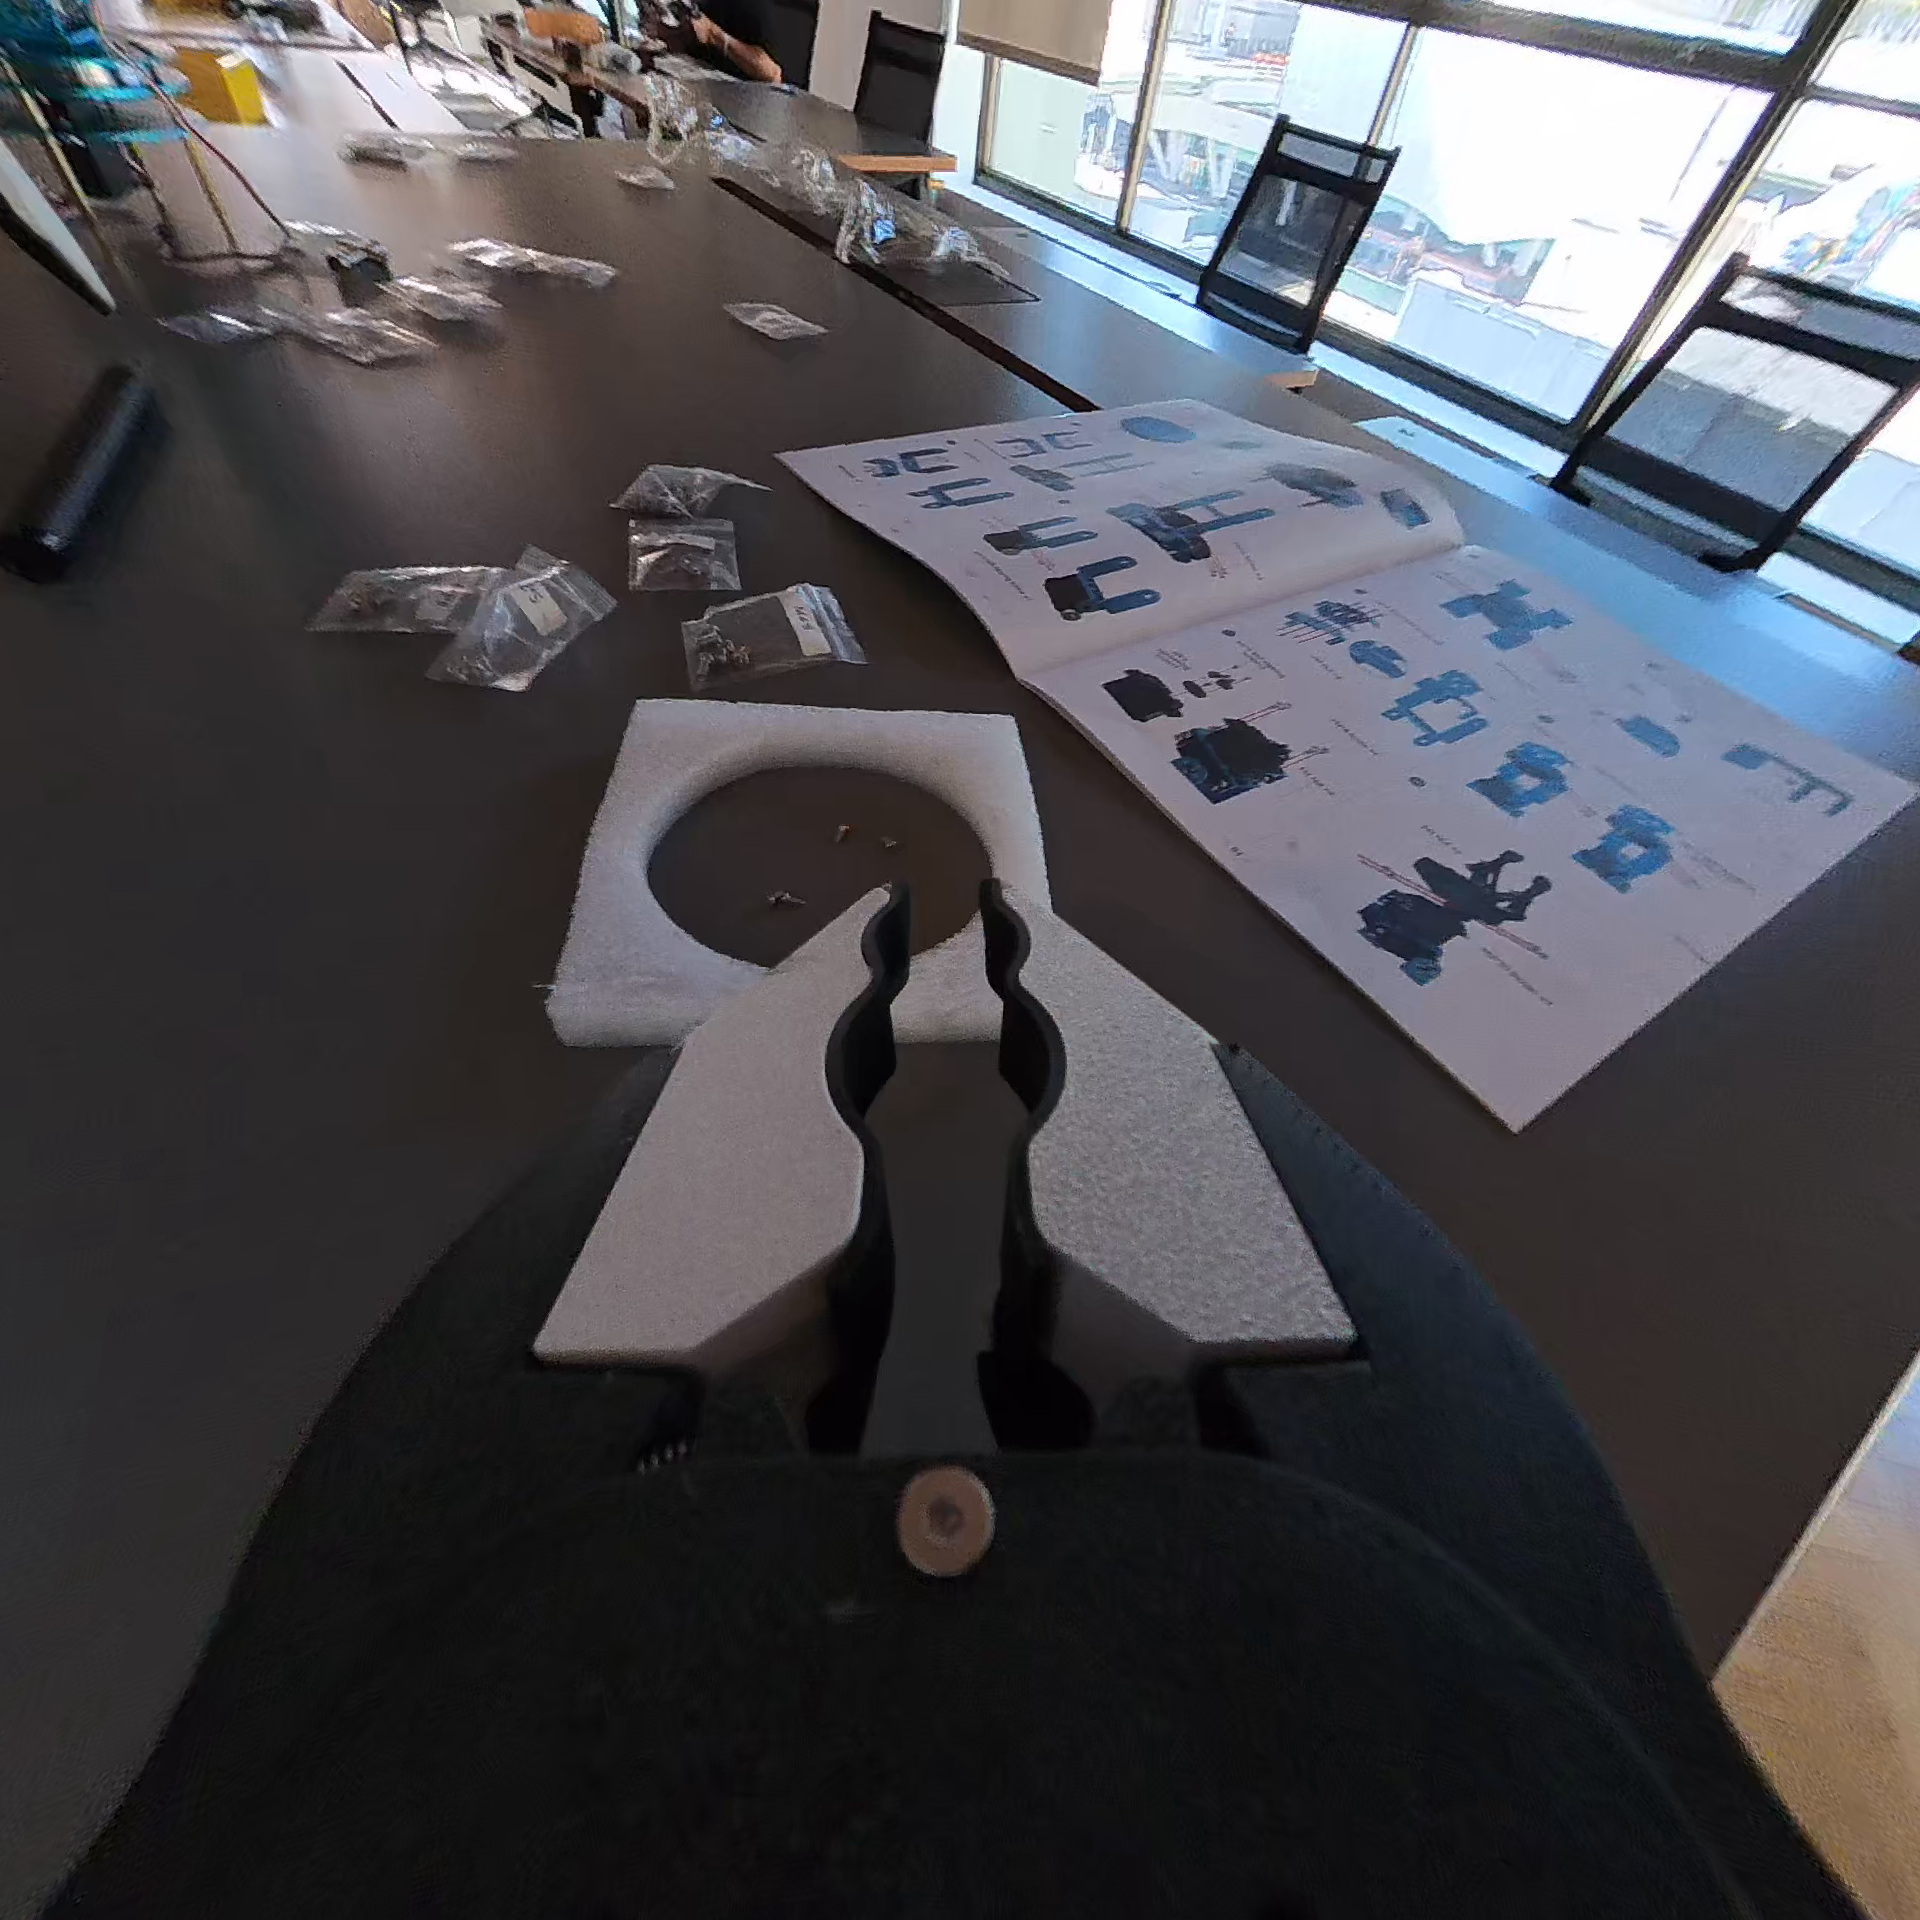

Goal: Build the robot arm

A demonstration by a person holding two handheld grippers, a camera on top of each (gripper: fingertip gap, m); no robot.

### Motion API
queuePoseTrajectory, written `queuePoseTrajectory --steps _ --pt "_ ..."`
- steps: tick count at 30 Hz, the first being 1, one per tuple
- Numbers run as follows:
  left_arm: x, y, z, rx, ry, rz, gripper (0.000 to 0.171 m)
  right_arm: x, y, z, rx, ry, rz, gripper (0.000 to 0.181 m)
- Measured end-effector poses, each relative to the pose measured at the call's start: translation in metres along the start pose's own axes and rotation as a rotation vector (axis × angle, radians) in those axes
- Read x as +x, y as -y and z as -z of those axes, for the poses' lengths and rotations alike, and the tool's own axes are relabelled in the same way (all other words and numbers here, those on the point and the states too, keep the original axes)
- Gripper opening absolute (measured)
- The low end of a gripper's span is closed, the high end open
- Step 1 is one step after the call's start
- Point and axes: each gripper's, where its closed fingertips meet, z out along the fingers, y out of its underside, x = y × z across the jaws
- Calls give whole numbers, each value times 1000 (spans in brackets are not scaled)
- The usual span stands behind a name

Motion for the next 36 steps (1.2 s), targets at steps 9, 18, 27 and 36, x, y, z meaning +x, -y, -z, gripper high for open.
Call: queuePoseTrajectory --steps 9,18,27,36 --pt "-7 -29 -24 7 -235 -388 18 -18 41 18 149 -212 -194 18" --pt "4 21 -26 178 -417 -109 16 -136 38 16 72 -81 -331 18" --pt "52 173 -2 496 -514 -124 15 -193 68 -10 131 425 -413 51" --pt "109 283 -45 402 -546 -226 16 -128 83 26 234 575 -333 22"
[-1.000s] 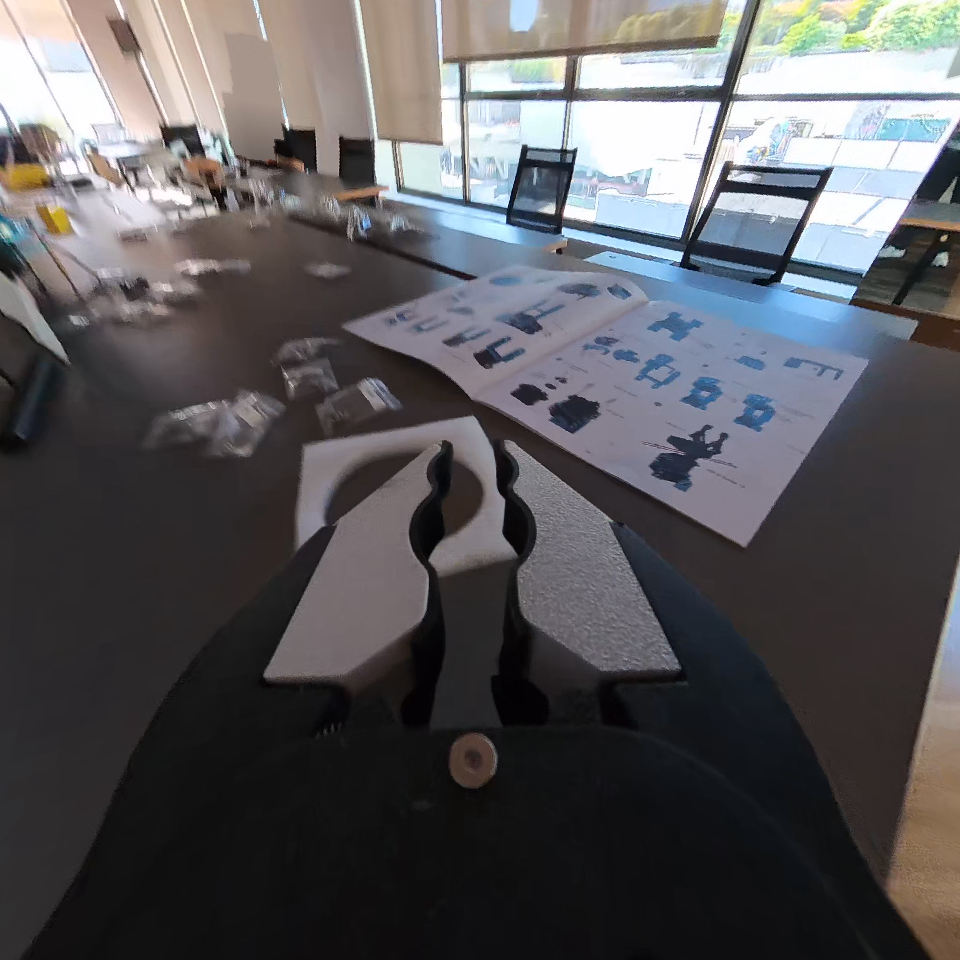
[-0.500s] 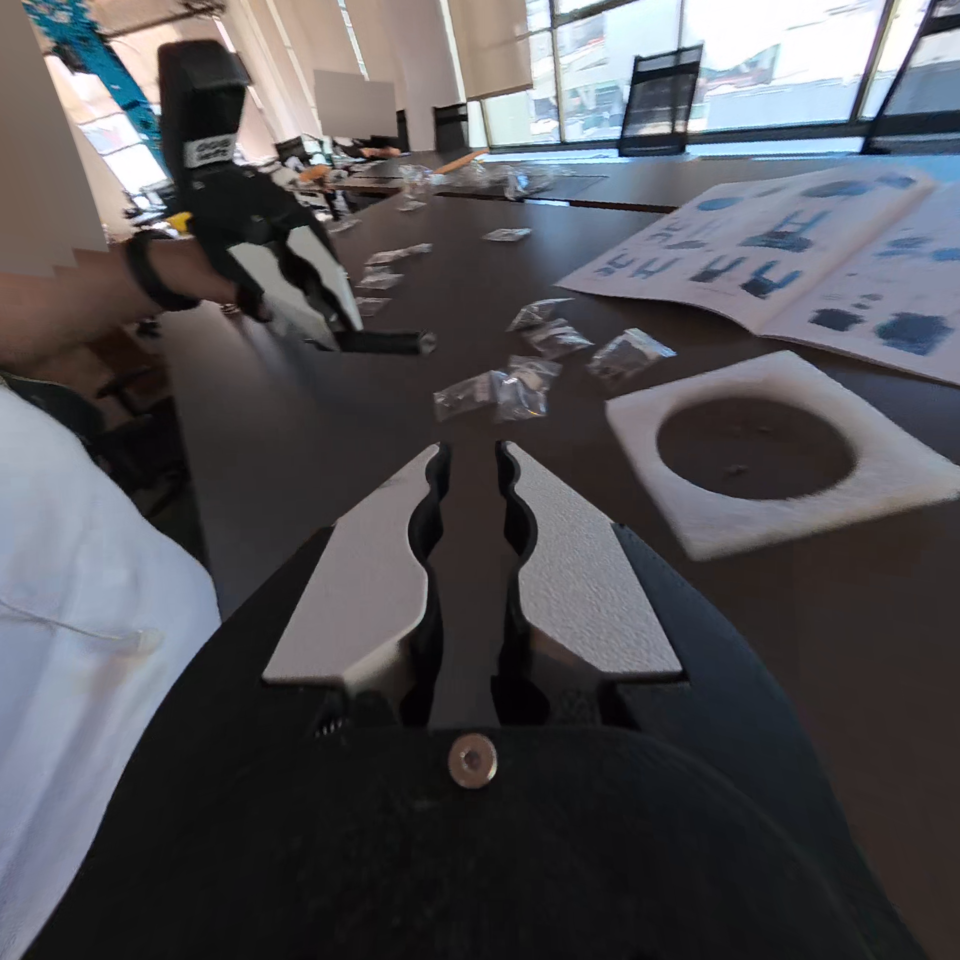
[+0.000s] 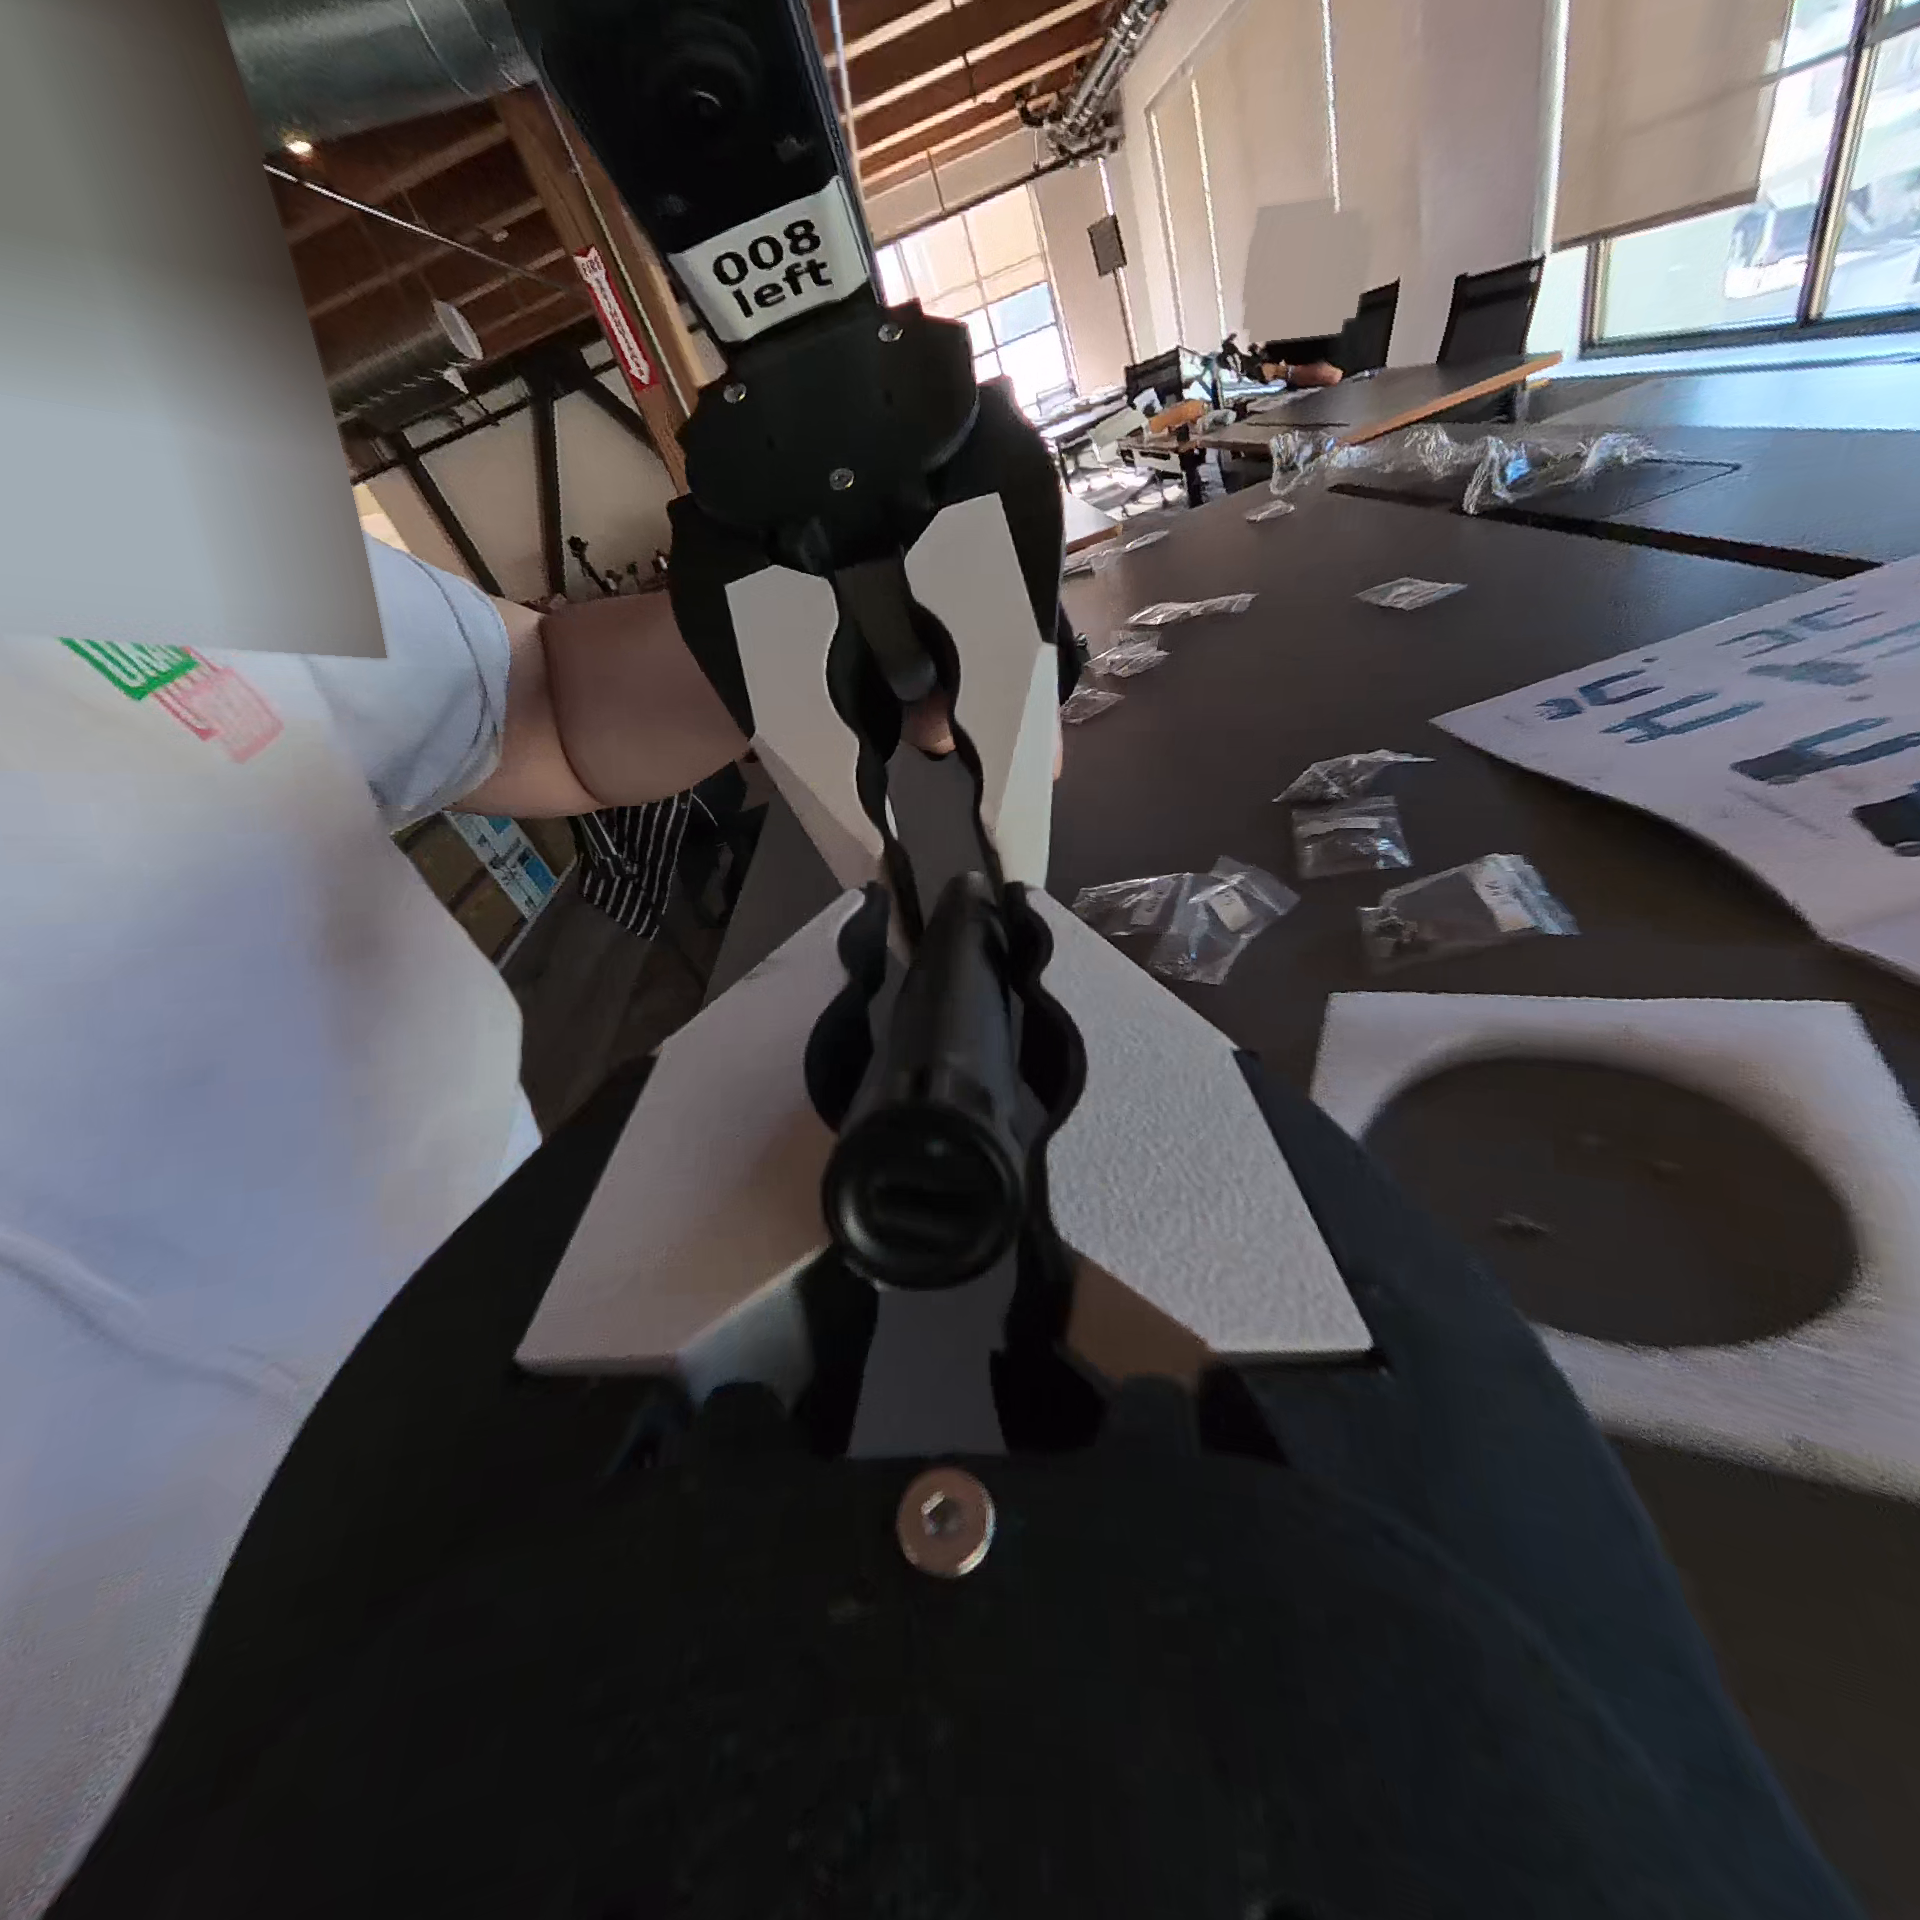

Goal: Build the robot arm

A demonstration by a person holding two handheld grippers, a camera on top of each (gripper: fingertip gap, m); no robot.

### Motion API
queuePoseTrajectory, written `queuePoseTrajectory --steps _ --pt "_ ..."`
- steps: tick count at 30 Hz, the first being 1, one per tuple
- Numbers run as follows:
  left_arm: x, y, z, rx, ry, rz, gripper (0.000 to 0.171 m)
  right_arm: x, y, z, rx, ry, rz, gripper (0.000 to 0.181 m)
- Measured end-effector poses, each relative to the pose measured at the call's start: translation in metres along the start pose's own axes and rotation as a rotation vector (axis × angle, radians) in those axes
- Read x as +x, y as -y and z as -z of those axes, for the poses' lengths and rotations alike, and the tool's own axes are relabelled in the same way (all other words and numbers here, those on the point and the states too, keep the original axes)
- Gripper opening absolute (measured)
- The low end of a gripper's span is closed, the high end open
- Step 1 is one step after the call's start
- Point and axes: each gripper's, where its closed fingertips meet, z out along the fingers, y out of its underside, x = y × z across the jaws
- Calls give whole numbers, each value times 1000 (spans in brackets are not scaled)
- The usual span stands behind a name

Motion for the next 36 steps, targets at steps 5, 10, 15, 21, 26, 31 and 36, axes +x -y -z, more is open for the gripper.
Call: queuePoseTrajectory --steps 5,10,15,21,26,31,36 --pt "-20 20 -33 -56 25 47 15 26 1 36 22 30 -12 18" --pt "-38 25 -46 -23 19 142 16 45 4 49 58 5 -3 17" --pt "-59 6 -46 -36 74 215 17 66 5 54 53 -6 -63 16" --pt "-70 7 -51 53 67 267 0 73 2 52 50 28 -115 16" --pt "-61 10 -55 106 27 334 24 67 23 53 94 51 -149 16" --pt "-53 32 -82 244 -8 360 29 64 41 55 125 54 -92 16" --pt "-52 54 -103 382 -51 397 21 70 48 70 182 38 -125 16"
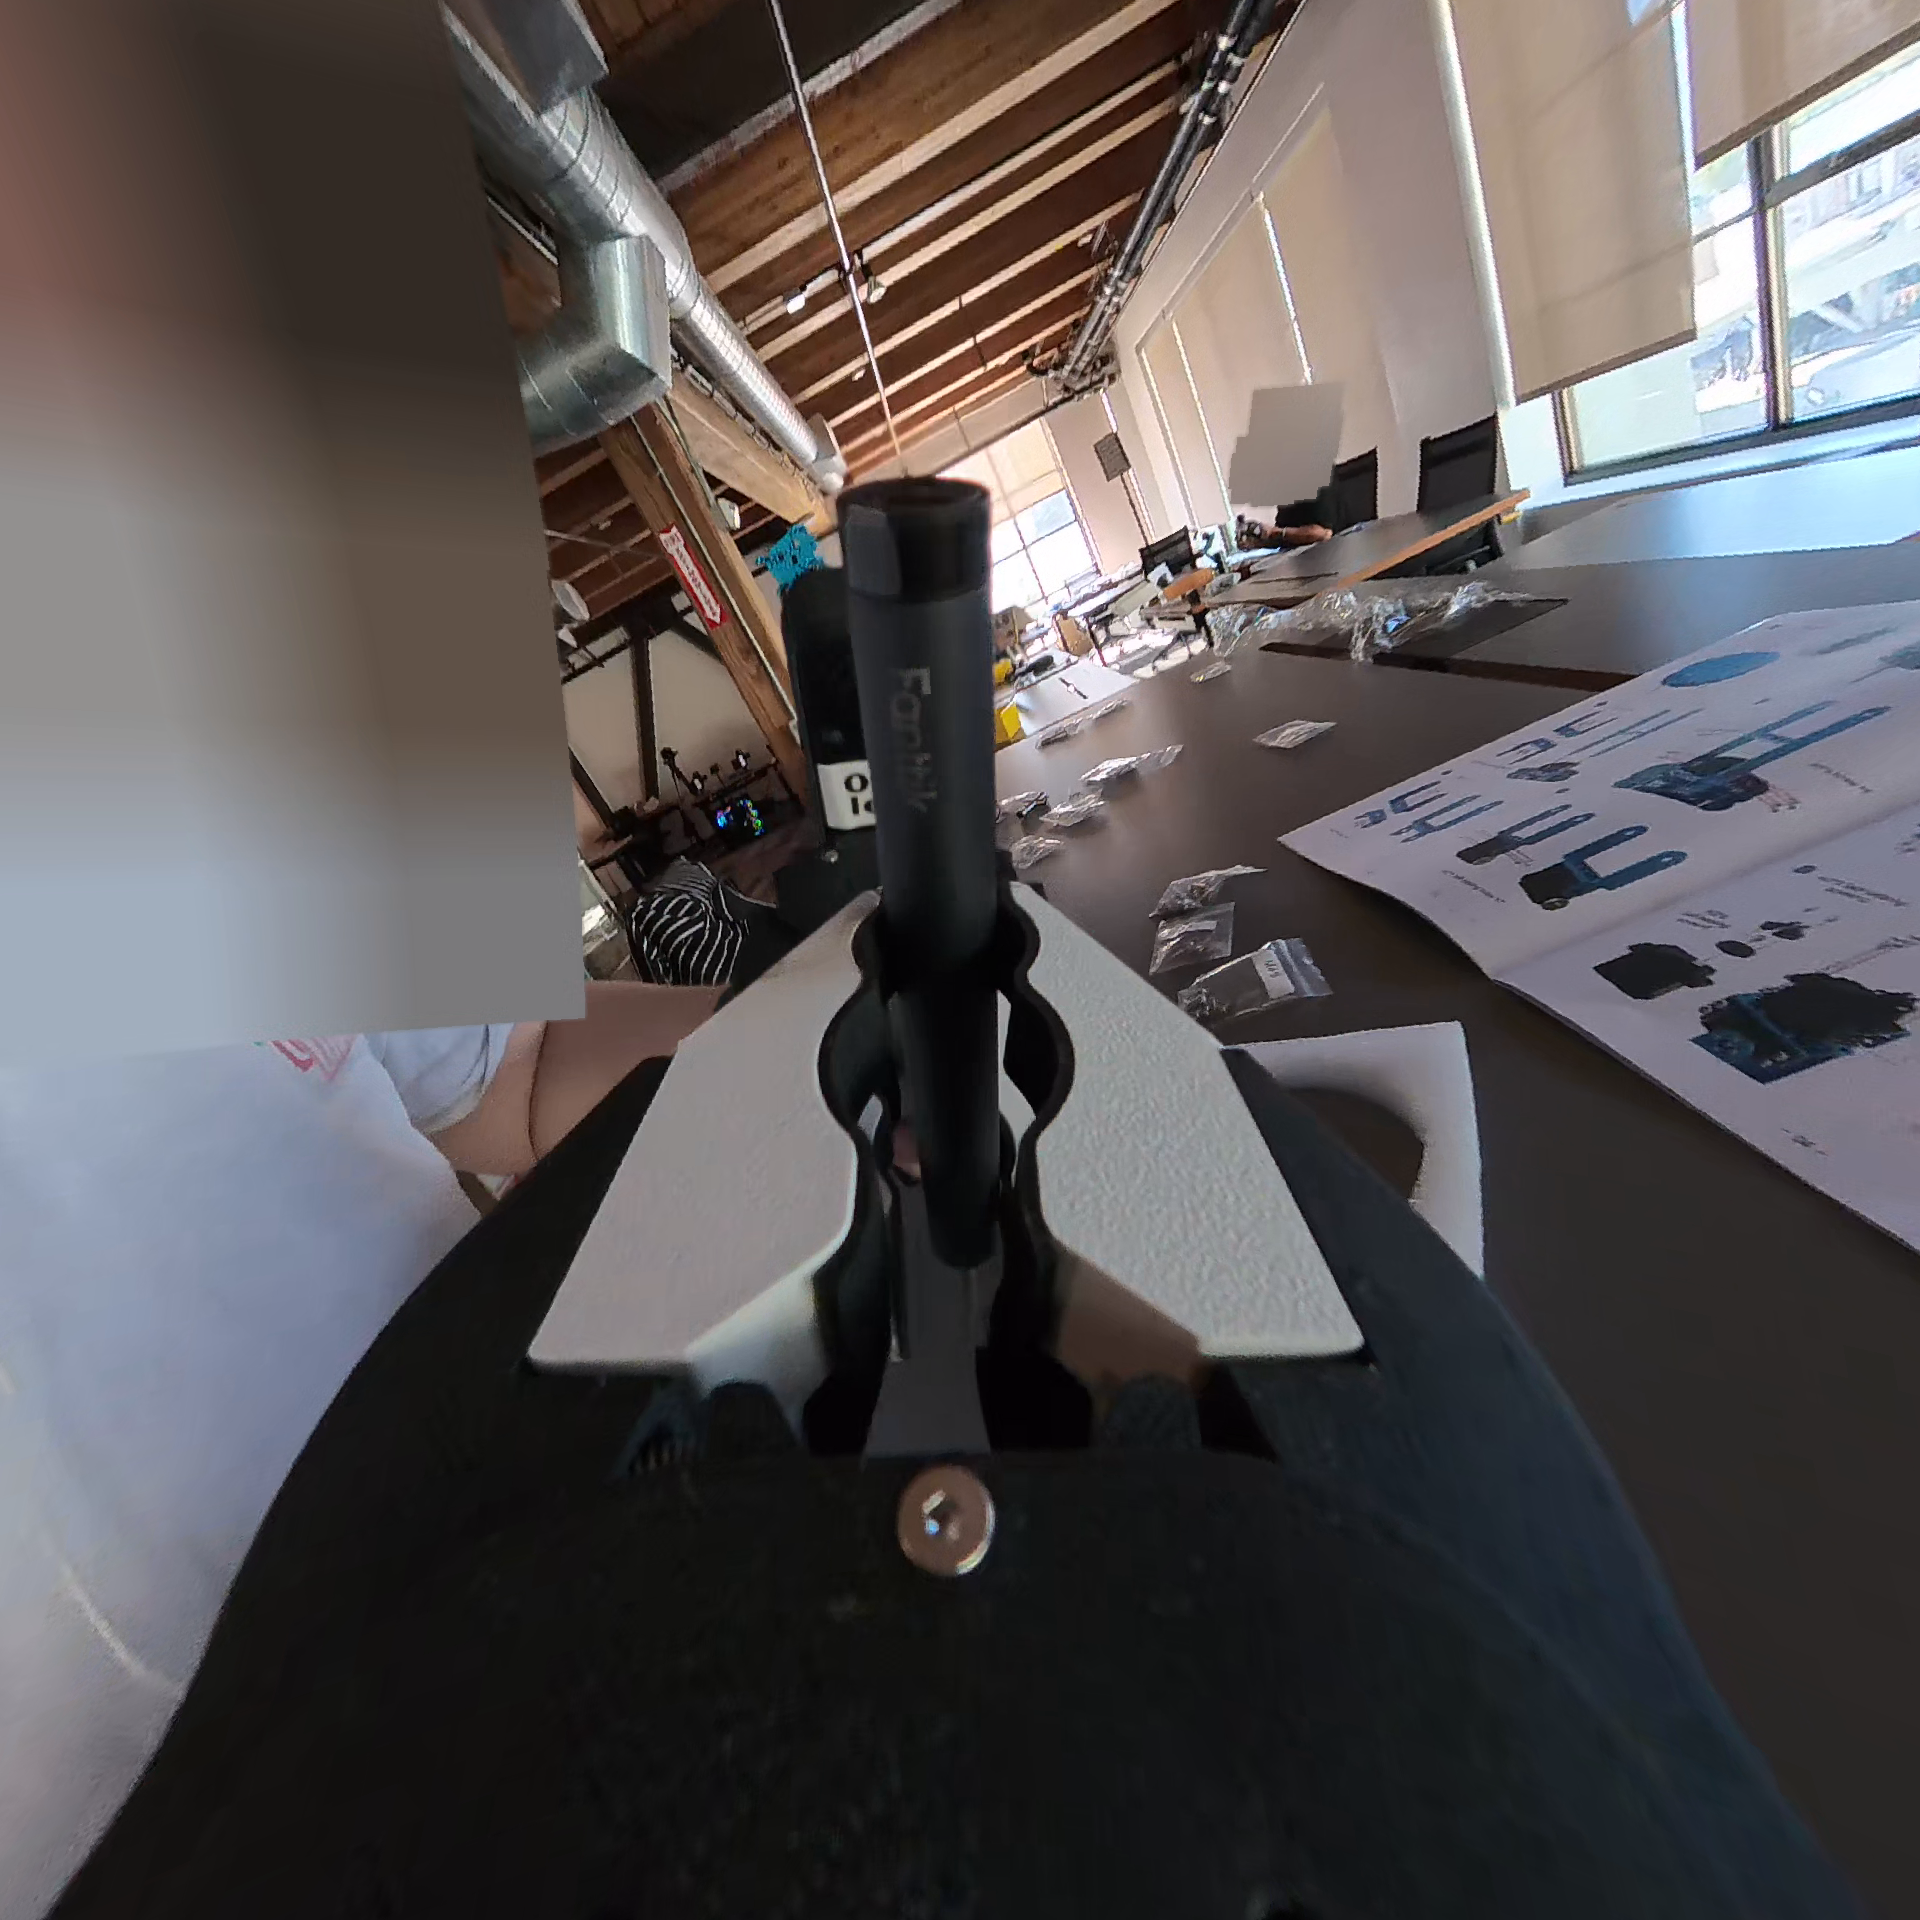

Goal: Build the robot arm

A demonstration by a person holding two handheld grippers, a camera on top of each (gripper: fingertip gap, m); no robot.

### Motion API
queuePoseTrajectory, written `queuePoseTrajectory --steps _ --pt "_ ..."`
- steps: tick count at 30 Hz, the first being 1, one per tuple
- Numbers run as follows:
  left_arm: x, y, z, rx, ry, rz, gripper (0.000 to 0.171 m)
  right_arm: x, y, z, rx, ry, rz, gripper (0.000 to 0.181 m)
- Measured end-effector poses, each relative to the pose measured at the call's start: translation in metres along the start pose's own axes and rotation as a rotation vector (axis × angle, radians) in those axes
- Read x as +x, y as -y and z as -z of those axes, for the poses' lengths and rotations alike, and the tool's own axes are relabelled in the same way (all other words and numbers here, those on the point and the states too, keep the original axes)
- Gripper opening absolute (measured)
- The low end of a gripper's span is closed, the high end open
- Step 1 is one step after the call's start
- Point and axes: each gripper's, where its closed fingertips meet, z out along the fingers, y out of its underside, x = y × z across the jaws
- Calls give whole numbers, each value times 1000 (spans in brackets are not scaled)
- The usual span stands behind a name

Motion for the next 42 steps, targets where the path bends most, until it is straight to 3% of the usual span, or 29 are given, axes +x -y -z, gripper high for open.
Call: queuePoseTrajectory --steps 2,4,8,13,17,21,29,34,42 --pt "-1 3 -9 12 0 1 26 1 5 7 30 -2 -9 16" --pt "-1 4 -16 0 8 -28 11 3 7 13 41 -4 -12 16" --pt "-6 6 -13 -45 54 -72 10 4 8 29 43 16 -24 16" --pt "-1 -14 -4 -264 57 -119 10 -3 -21 39 -130 130 -47 18" --pt "5 -27 3 -411 34 -110 10 -10 -44 42 -300 191 41 22" --pt "8 -29 8 -484 27 -95 10 -13 -55 40 -381 201 157 24" --pt "13 -28 6 -469 -8 -64 10 -14 -55 37 -359 176 227 22" --pt "12 -43 11 -461 -17 41 13 -14 -56 42 -337 132 265 22" --pt "24 -53 12 -487 -48 53 12 -26 -63 41 -352 198 229 24"
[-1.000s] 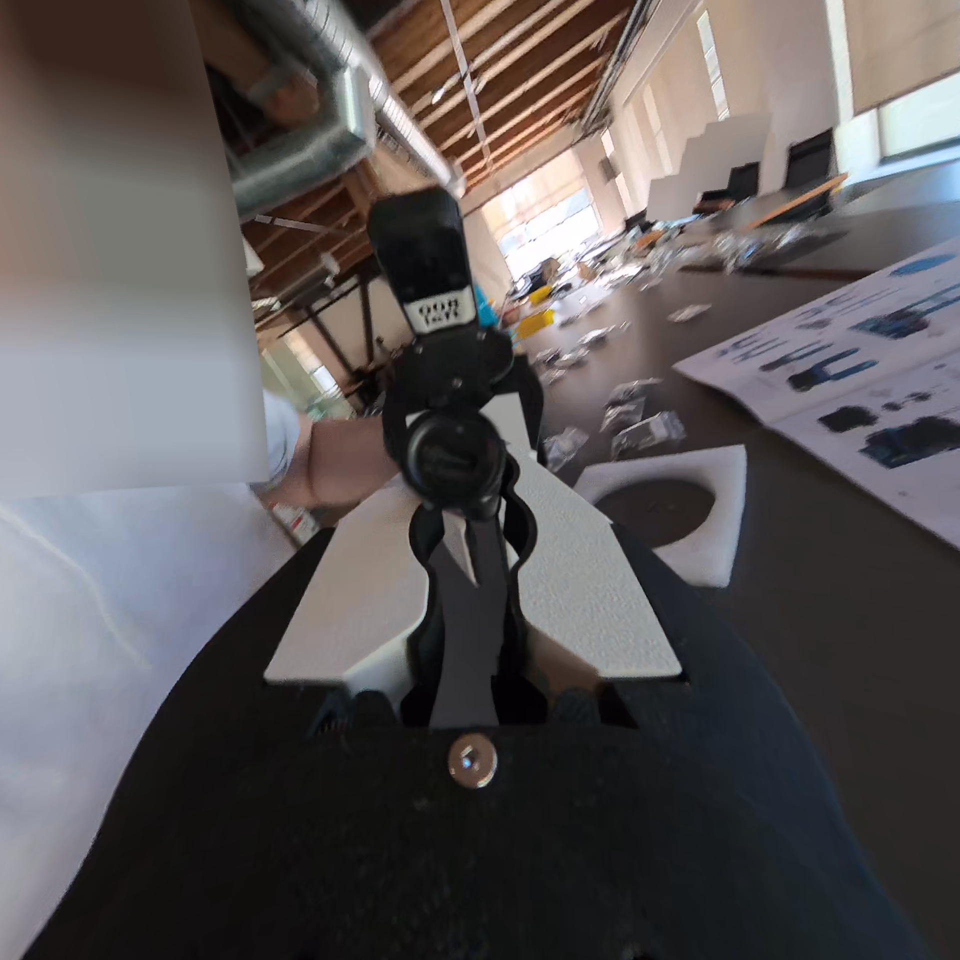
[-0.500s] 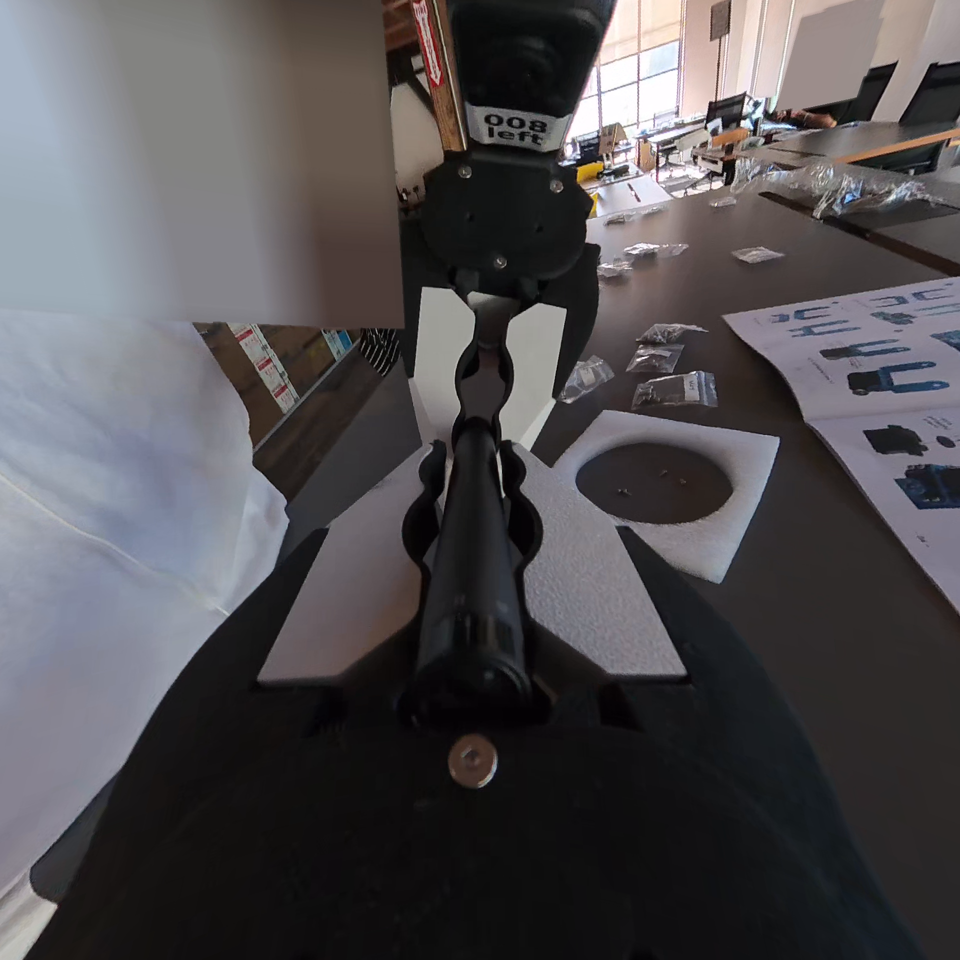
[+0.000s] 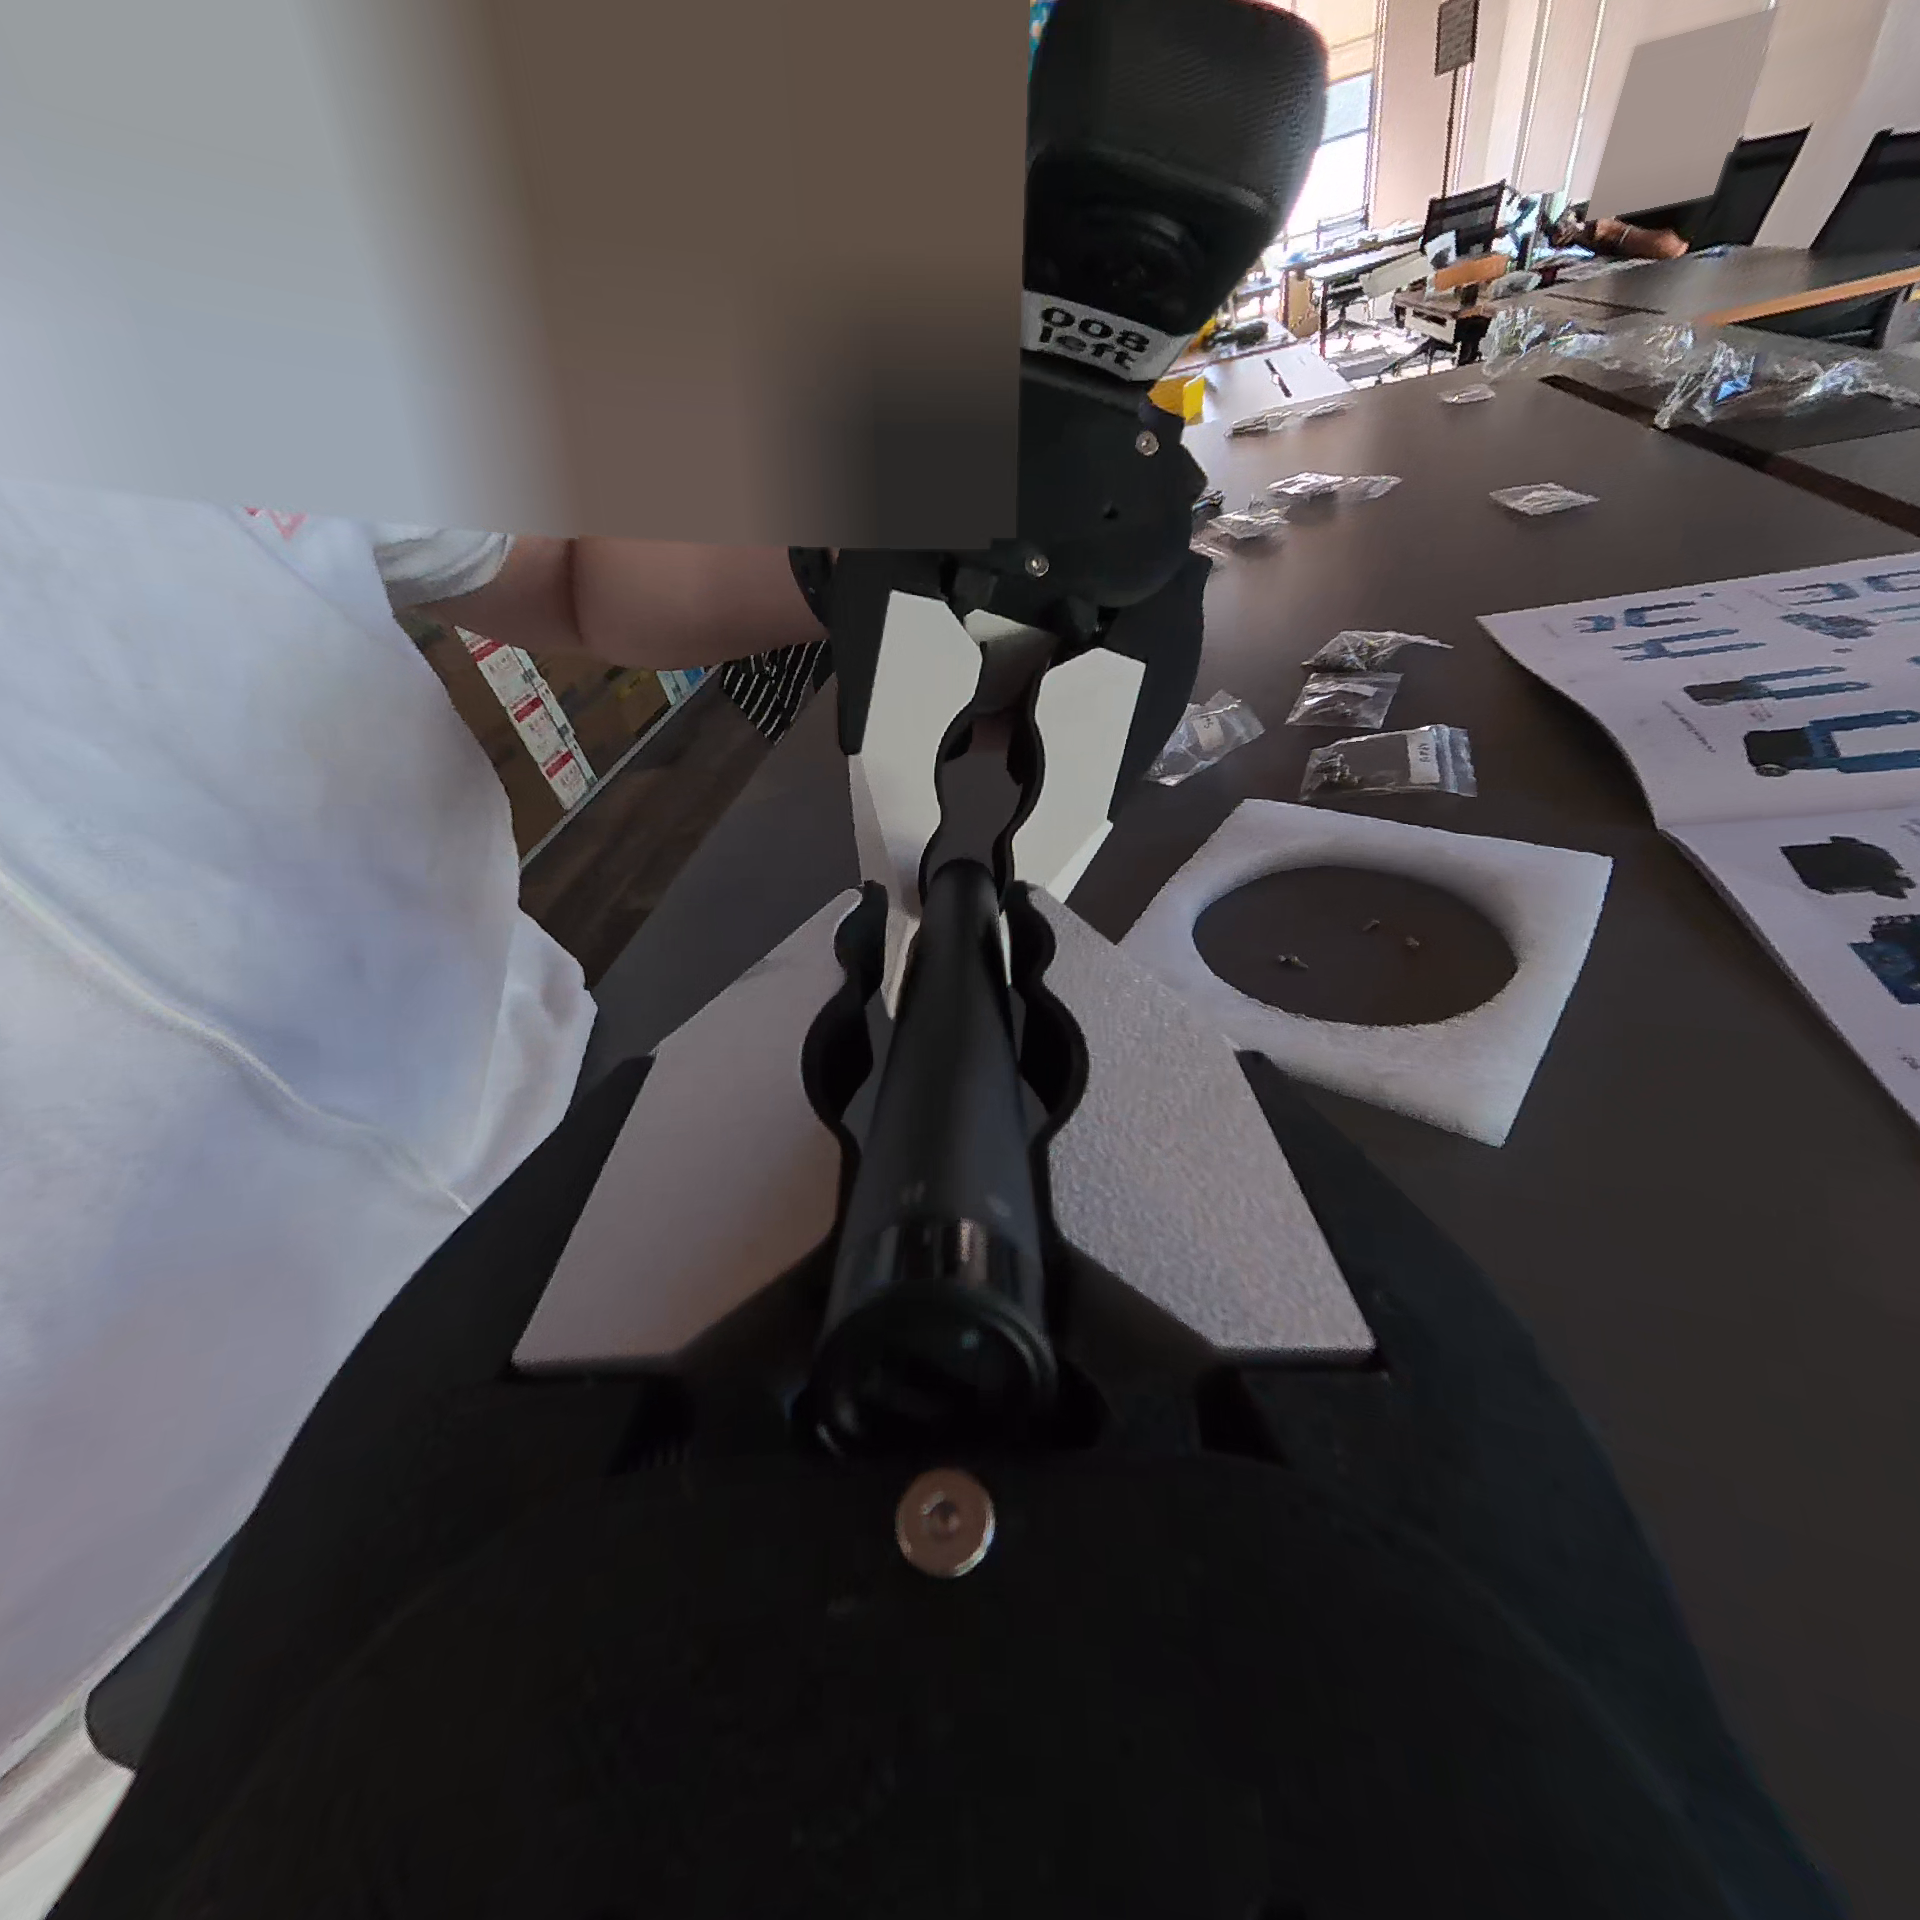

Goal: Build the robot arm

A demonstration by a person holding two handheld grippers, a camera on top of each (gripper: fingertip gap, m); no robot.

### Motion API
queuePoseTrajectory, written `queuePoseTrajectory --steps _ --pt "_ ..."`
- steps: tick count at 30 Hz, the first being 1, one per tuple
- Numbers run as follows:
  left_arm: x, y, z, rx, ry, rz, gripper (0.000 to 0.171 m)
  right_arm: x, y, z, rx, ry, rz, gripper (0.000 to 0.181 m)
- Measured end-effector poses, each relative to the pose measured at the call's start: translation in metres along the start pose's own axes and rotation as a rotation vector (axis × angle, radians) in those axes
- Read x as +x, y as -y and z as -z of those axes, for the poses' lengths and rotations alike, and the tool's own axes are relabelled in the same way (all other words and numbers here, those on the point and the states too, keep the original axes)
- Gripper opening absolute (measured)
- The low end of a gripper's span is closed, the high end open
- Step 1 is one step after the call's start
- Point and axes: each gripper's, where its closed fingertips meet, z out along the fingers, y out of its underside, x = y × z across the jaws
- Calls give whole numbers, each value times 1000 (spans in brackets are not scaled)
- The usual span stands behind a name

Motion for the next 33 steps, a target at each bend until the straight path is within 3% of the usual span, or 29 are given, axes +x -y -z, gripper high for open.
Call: queuePoseTrajectory --steps 8,19,25,33 --pt "7 -7 9 -19 -26 35 11 -5 -4 -9 -33 43 9 24" --pt "16 -7 16 -78 -21 13 10 -5 11 -11 54 39 81 25" --pt "25 5 17 -7 -47 -40 10 -22 30 -2 238 179 23 26" --pt "33 13 21 74 -109 -12 9 -23 36 1 310 176 19 31"
